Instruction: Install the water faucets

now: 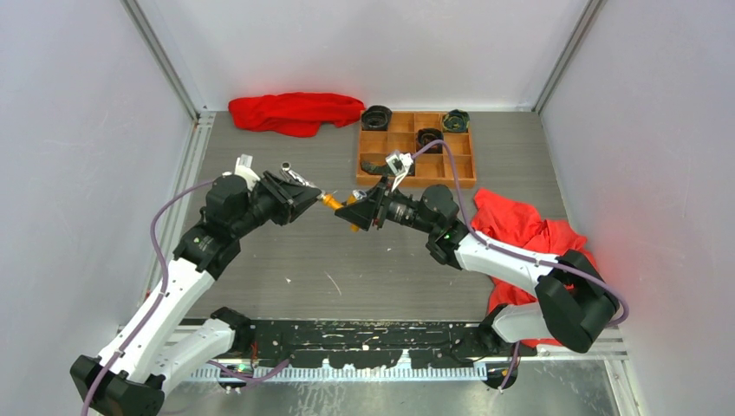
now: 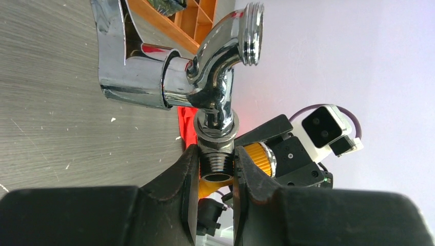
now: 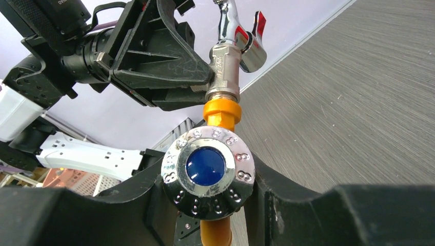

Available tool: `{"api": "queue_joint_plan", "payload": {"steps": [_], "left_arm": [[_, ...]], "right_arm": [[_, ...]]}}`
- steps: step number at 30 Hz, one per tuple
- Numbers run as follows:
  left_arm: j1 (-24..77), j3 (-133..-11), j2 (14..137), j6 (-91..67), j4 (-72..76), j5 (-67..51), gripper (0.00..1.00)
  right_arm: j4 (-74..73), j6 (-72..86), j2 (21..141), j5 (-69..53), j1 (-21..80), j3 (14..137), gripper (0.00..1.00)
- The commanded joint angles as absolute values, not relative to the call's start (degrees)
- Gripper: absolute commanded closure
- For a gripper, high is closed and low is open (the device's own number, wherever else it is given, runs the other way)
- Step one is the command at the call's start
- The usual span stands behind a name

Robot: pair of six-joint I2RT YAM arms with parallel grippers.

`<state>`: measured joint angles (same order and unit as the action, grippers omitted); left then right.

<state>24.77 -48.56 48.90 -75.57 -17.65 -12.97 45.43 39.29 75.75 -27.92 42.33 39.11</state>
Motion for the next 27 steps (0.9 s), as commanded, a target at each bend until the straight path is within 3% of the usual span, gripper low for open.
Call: {"api": "queue_joint_plan", "payload": {"steps": [1, 13, 17, 24, 25, 26, 27], "left_arm": [[24.92, -51.95, 48.73, -72.96, -13.57, -14.85, 1.0], [24.83, -51.11, 48.93, -74.1, -13.28, -15.28, 1.0], [24.88, -48.31, 48.28, -75.45, -6.65, -16.41, 1.0], [24.87, -50.09, 48.62, -73.98, -10.39, -15.79, 0.99], [24.86, -49.42, 48.19, -73.92, -8.54, -16.04, 0.7], [24.87, -49.01, 47.73, -74.15, -7.58, -15.64, 0.11], [24.87, -49.02, 47.41, -74.29, -8.35, -15.04, 0.02]], "right_arm": [[50.8, 38.5, 73.12, -27.62, 43.02, 39.73, 0.99], [50.19, 37.9, 72.08, -27.1, 43.1, 39.22, 0.99], [50.18, 37.8, 72.0, -27.07, 43.11, 39.36, 0.99], [49.67, 37.45, 71.72, -27.05, 43.24, 39.65, 0.99], [49.66, 37.37, 71.76, -27.0, 43.23, 39.68, 0.99], [49.66, 37.36, 71.77, -27.0, 43.16, 39.72, 0.99], [49.64, 37.35, 71.75, -26.98, 43.23, 39.76, 0.99]]}}
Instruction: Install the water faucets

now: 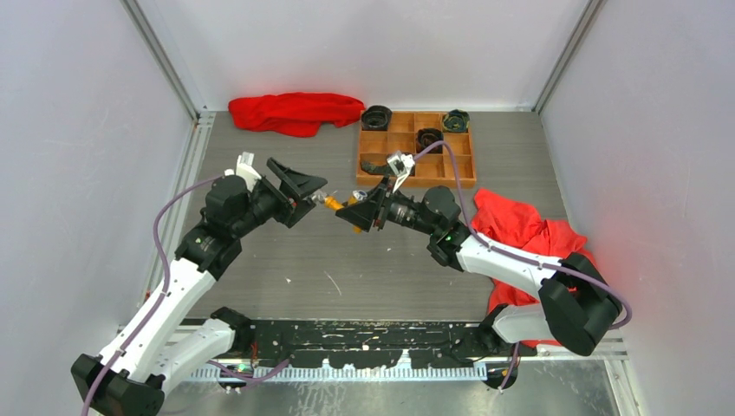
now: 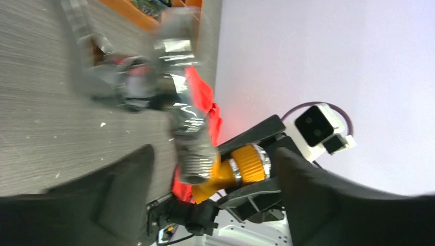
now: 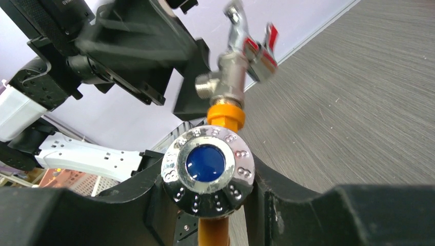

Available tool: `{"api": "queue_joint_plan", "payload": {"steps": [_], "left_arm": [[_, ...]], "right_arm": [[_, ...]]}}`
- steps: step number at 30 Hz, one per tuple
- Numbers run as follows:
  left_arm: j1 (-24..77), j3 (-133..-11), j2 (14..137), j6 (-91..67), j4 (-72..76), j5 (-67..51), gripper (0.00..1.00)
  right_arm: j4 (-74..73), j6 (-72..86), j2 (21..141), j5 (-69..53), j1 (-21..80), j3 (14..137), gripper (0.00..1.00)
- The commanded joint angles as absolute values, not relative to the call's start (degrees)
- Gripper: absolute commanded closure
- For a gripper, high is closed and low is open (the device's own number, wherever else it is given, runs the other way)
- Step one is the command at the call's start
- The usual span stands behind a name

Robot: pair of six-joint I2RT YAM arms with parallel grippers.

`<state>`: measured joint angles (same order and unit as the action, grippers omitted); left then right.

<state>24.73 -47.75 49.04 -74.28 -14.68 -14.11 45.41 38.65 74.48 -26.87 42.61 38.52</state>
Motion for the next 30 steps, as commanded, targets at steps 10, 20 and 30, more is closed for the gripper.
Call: {"api": "queue_joint_plan", "payload": {"steps": [10, 20, 30], "left_arm": [[24.87, -49.45, 48.34, -73.86, -9.81, -15.7, 0.0], [25.09, -48.25, 48.46, -76.61, -9.07, -15.7, 0.01], [25.68, -47.7, 47.77, -78.5, -9.59, -14.94, 0.09]], "right_arm": [[49.12, 36.86, 71.52, -26.73, 43.41, 40.32, 0.99], [51.74, 35.76, 72.07, -23.1, 45.72, 39.67, 0.99], [67.2, 31.2, 75.58, -10.12, 51.23, 33.77, 0.99]]}}
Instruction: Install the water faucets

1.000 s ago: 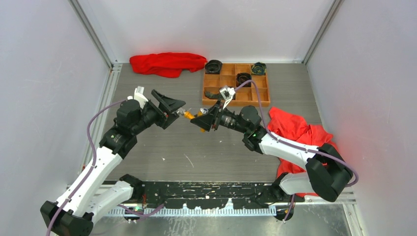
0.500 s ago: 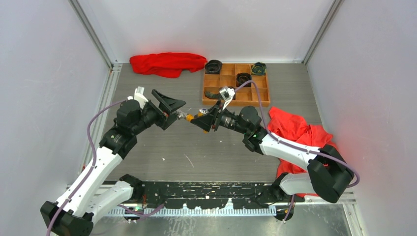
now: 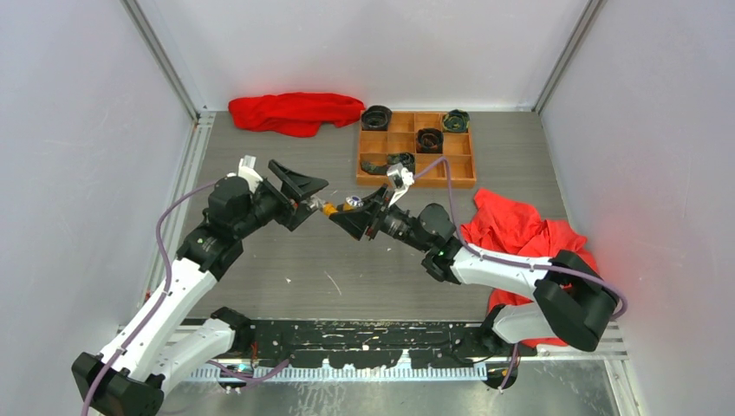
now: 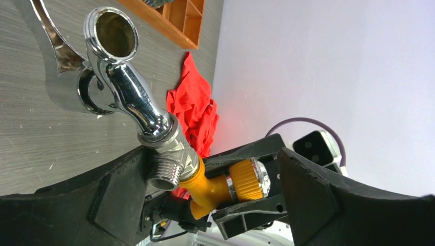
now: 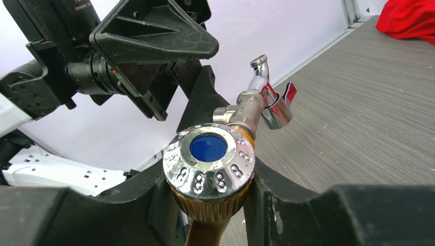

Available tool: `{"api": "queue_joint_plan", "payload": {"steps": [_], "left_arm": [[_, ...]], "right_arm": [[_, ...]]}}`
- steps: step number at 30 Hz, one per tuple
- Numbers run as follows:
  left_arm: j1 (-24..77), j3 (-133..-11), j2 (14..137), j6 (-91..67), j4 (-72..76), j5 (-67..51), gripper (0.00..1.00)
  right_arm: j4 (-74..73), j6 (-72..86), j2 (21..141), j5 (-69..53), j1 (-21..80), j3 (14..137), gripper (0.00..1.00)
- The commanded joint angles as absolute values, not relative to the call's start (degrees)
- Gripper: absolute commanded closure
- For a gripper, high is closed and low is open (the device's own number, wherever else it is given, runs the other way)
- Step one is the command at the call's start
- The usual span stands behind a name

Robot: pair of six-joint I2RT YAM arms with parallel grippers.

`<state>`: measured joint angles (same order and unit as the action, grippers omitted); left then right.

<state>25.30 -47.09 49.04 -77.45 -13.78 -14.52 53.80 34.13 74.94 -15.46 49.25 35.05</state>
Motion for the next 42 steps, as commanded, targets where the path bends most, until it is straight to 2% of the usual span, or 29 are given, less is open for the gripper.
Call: {"api": "queue_joint_plan", "payload": {"steps": [1, 5, 16, 20, 21, 22, 24, 26, 28, 30, 32, 33, 37, 42], "left_arm": [[25.71, -48.01, 47.42, -78.39, -10.38, -14.61, 0.08], [25.72, -48.92, 46.23, -77.37, -13.74, -12.86, 0.0], [25.72, -44.74, 48.33, -79.12, -7.75, -13.67, 0.0], [25.67, -44.39, 49.97, -80.16, -5.19, -15.26, 0.11], [25.66, -44.36, 50.27, -80.51, -4.76, -15.43, 0.19], [25.66, -44.32, 50.59, -80.77, -4.44, -15.64, 0.22], [25.71, -44.26, 50.89, -81.32, -3.94, -15.91, 0.27], [25.68, -44.2, 51.05, -81.73, -3.75, -15.93, 0.28], [25.66, -44.12, 51.11, -82.08, -3.71, -15.6, 0.25], [25.66, -44.08, 51.62, -82.65, -3.61, -15.78, 0.15], [25.75, -43.59, 52.13, -83.87, -3.26, -16.04, 0.09], [25.75, -43.02, 52.35, -84.54, -1.95, -16.33, 0.11], [25.75, -40.76, 52.6, -86.14, 0.85, -16.14, 0.36], [25.76, -40.52, 53.28, -86.23, 1.28, -16.02, 0.42]], "right_arm": [[68.2, 30.53, 75.78, -8.93, 51.38, 33.31, 0.99], [72.53, 29.57, 76.87, -6.78, 51.5, 32.55, 0.99], [72.88, 30.04, 75.97, -7.36, 51.5, 33.87, 0.99], [73.57, 30.6, 76.6, -7.77, 51.5, 33.93, 0.99], [74.08, 30.89, 76.82, -7.82, 51.5, 33.93, 0.99], [74.48, 30.98, 77.12, -7.96, 51.48, 33.91, 0.99], [74.62, 31.17, 77.48, -8.14, 51.44, 34.09, 0.99], [74.87, 31.27, 77.77, -8.33, 51.55, 34.1, 0.99], [74.96, 31.38, 77.87, -8.35, 51.52, 34.25, 0.99], [74.99, 31.4, 78.09, -8.31, 51.58, 34.4, 0.99], [75.08, 31.45, 78.13, -8.48, 51.59, 34.58, 0.99], [75.04, 31.39, 78.18, -8.63, 51.59, 34.71, 0.99], [75.06, 31.41, 78.24, -8.78, 51.69, 34.98, 0.99], [74.93, 31.46, 78.51, -9.11, 52.02, 35.18, 0.99]]}}
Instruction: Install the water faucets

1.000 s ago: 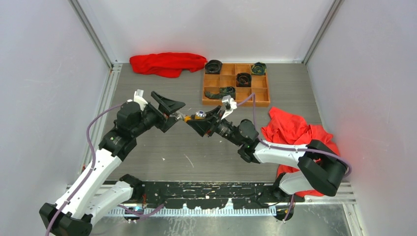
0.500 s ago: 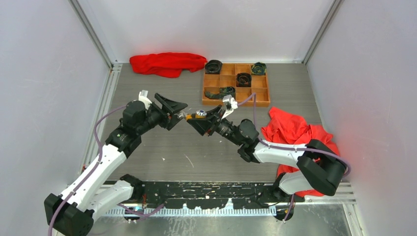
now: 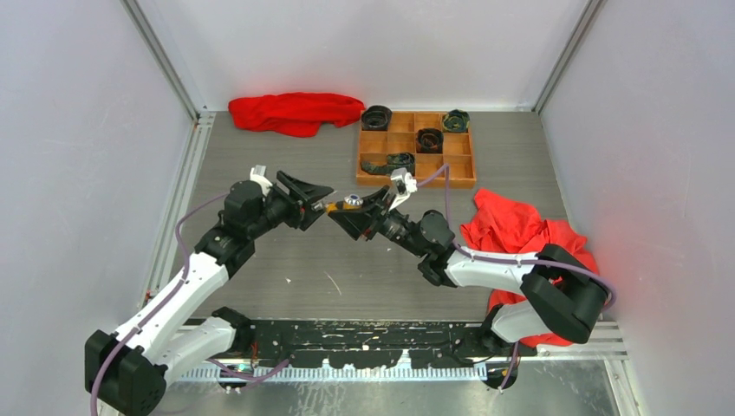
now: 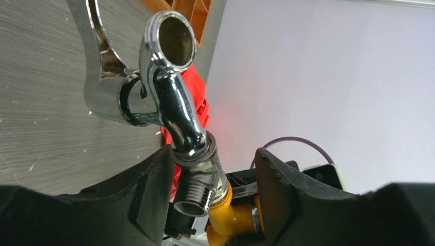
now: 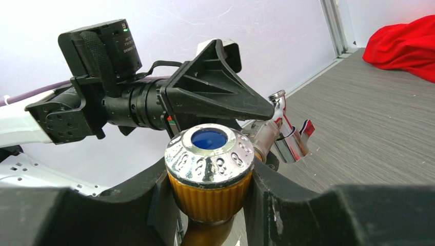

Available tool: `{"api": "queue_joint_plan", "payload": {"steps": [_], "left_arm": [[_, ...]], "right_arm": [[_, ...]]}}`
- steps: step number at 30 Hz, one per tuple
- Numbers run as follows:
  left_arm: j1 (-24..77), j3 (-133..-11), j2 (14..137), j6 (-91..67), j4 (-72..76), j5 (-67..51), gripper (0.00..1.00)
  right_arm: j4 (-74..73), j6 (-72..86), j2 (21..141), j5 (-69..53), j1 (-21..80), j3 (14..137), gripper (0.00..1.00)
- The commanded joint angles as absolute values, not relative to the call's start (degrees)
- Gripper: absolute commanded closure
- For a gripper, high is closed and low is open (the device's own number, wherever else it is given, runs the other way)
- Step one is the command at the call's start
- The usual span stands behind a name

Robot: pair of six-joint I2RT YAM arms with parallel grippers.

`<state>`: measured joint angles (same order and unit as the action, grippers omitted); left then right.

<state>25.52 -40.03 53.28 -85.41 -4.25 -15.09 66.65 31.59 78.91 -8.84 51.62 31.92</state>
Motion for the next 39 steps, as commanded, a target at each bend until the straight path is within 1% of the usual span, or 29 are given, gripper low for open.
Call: {"api": "queue_joint_plan", "payload": {"steps": [1, 2, 3, 4, 6, 8, 10, 11, 13, 16, 17, 19, 22, 23, 25, 26, 29, 32, 33, 39], "left_arm": [[25.75, -40.55, 53.24, -86.2, 1.27, -15.93, 0.45], [25.8, -40.6, 53.12, -86.22, 1.24, -15.8, 0.53], [25.76, -40.6, 53.12, -86.18, 1.17, -15.7, 0.63], [25.75, -40.61, 53.02, -86.29, 0.97, -15.45, 0.71], [25.76, -40.61, 52.47, -86.21, 0.38, -14.52, 0.82], [25.78, -40.61, 51.81, -86.22, -0.3, -13.37, 0.88], [25.77, -40.56, 51.18, -86.07, -0.35, -12.17, 0.98], [25.8, -40.46, 50.83, -85.98, 0.03, -11.57, 1.0], [25.76, -39.79, 49.93, -85.59, 1.79, -10.09, 1.0], [25.76, -38.44, 48.33, -82.98, 5.91, -7.29, 1.0], [25.8, -38.1, 47.85, -82.04, 7.13, -6.6, 1.0], [25.77, -37.24, 46.85, -79.48, 10.66, -5.46, 1.0], [25.77, -36.15, 45.24, -75.94, 14.91, -4.34, 1.0], [25.8, -36.2, 44.77, -75.15, 14.9, -3.91, 1.0], [25.75, -36.36, 43.96, -73.86, 14.74, -3.21, 1.0], [25.75, -36.64, 43.65, -73.46, 13.95, -2.84, 1.0], [25.78, -37.03, 43.09, -73.01, 12.69, -1.73, 1.0], [25.76, -37.64, 43.14, -72.95, 11.36, -1.24, 1.0], [25.83, -37.93, 43.27, -72.95, 11.06, -1.23, 1.0], [25.76, -41.54, 43.26, -67.79, 6.84, -2.63, 1.0]], "right_arm": [[74.89, 31.42, 78.53, -9.18, 52.05, 35.25, 0.99], [74.81, 31.44, 78.54, -9.24, 52.11, 35.21, 0.99], [74.65, 31.41, 78.48, -9.26, 52.1, 35.16, 0.99], [74.47, 31.48, 78.41, -9.39, 52.16, 35.19, 0.99], [73.87, 32.03, 78.04, -9.49, 52.12, 35.05, 0.99], [72.5, 33.2, 77.44, -9.64, 52.13, 35.06, 0.99], [70.72, 35.93, 76.54, -9.2, 52.16, 35.04, 0.99], [69.18, 38.25, 75.9, -8.02, 52.15, 35.11, 0.99], [61.75, 47.46, 74.44, -4.96, 52.15, 36.23, 0.99], [50.76, 60.16, 73.03, -4.3, 52.13, 38.14, 0.91], [49.0, 64.79, 72.84, -4.91, 52.11, 38.21, 0.88], [50.72, 72.66, 72.91, -6.39, 52.14, 37.14, 0.82], [54.41, 81.47, 72.72, -7.06, 51.98, 35.27, 0.63], [54.56, 82.69, 72.49, -7.44, 51.76, 35.2, 0.54], [53.69, 82.54, 71.78, -8.65, 51.59, 35.82, 0.36], [51.67, 81.58, 71.28, -9.21, 51.51, 36.46, 0.28], [43.61, 76.24, 68.78, -10.25, 51.54, 38.42, 0.12], [35.58, 70.49, 66.02, -8.88, 51.59, 39.67, 0.03], [32.48, 68.56, 64.95, -8.0, 51.59, 39.93, 0.01], [17.68, 56.32, 56.36, 0.22, 51.59, 39.08, 0.0]]}}
